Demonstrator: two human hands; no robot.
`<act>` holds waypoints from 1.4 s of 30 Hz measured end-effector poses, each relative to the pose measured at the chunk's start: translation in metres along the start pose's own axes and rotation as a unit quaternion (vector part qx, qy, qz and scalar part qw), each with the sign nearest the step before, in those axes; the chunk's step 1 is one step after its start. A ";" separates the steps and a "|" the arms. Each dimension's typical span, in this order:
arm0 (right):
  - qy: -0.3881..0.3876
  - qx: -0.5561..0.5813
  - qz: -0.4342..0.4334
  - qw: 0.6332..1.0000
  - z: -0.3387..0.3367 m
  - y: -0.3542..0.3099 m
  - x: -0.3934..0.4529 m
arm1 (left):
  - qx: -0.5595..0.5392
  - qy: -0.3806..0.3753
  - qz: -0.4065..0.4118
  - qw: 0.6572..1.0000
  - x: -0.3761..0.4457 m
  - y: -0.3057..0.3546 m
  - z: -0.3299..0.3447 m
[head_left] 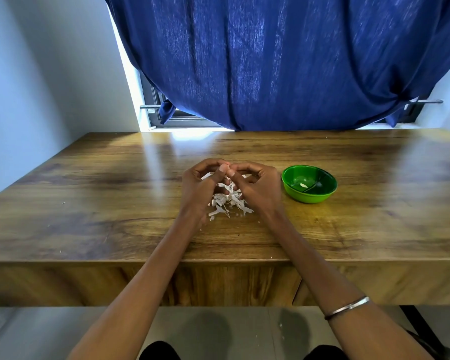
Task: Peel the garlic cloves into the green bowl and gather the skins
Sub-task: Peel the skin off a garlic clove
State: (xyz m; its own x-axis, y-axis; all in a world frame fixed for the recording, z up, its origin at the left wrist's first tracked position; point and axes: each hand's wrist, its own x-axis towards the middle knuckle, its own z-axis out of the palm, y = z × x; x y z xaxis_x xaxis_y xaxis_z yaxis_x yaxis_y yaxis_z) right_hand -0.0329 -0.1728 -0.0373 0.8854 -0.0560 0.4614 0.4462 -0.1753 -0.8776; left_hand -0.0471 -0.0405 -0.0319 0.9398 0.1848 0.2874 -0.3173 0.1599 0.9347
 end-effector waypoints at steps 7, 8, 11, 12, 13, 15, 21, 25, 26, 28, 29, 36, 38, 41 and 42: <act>-0.047 0.058 0.054 0.996 -0.001 -0.004 0.000 | -0.045 -0.009 -0.060 0.997 0.002 0.001 0.000; -0.055 0.062 0.062 0.995 -0.001 -0.003 0.000 | -0.054 -0.011 -0.068 0.996 0.002 0.002 0.000; -0.065 0.076 0.069 0.993 -0.002 -0.001 0.000 | -0.058 -0.015 -0.066 0.996 0.002 0.001 -0.001; -0.067 0.079 0.071 0.992 -0.003 -0.002 0.000 | -0.049 -0.015 -0.058 0.997 0.003 0.000 -0.001; -0.068 0.083 0.074 0.991 -0.003 -0.002 0.000 | -0.036 -0.015 -0.047 0.998 0.003 -0.001 -0.001; -0.068 0.088 0.082 0.990 -0.003 -0.002 0.000 | -0.011 -0.020 -0.027 0.999 0.004 -0.003 0.000; -0.069 0.112 0.093 0.987 -0.003 -0.002 -0.001 | 0.082 -0.003 0.044 0.996 0.004 -0.005 0.002; -0.028 0.091 0.051 0.994 -0.003 -0.004 -0.002 | 0.115 0.010 0.069 0.991 0.007 -0.008 0.002; -0.014 0.070 0.027 0.997 -0.003 -0.003 -0.002 | 0.114 0.008 0.069 0.991 0.006 -0.007 0.002; 0.006 0.032 -0.010 0.999 -0.002 -0.003 -0.002 | 0.108 0.006 0.067 0.992 0.005 -0.007 0.003; 0.011 0.023 -0.020 0.999 -0.001 -0.003 -0.002 | 0.104 0.008 0.068 0.992 0.005 -0.006 0.003; 0.009 0.003 -0.056 0.998 0.002 -0.003 -0.004 | 0.084 0.001 0.055 0.995 0.007 -0.006 -0.002; 0.013 0.012 -0.048 0.999 0.002 -0.003 -0.003 | 0.088 0.002 0.050 0.995 0.006 -0.006 -0.003; 0.014 0.023 -0.039 0.999 0.001 -0.004 -0.004 | 0.096 0.006 0.042 0.994 0.007 -0.007 -0.004; 0.012 0.029 -0.033 0.999 0.001 -0.004 -0.004 | 0.095 0.008 0.040 0.995 0.008 -0.008 -0.004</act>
State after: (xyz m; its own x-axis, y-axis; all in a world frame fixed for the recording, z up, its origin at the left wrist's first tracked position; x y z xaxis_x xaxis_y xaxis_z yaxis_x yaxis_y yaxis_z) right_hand -0.0376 -0.1714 -0.0358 0.8509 -0.0706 0.5206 0.5107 -0.1219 -0.8511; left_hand -0.0378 -0.0365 -0.0384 0.9100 0.2046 0.3606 -0.3599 -0.0420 0.9320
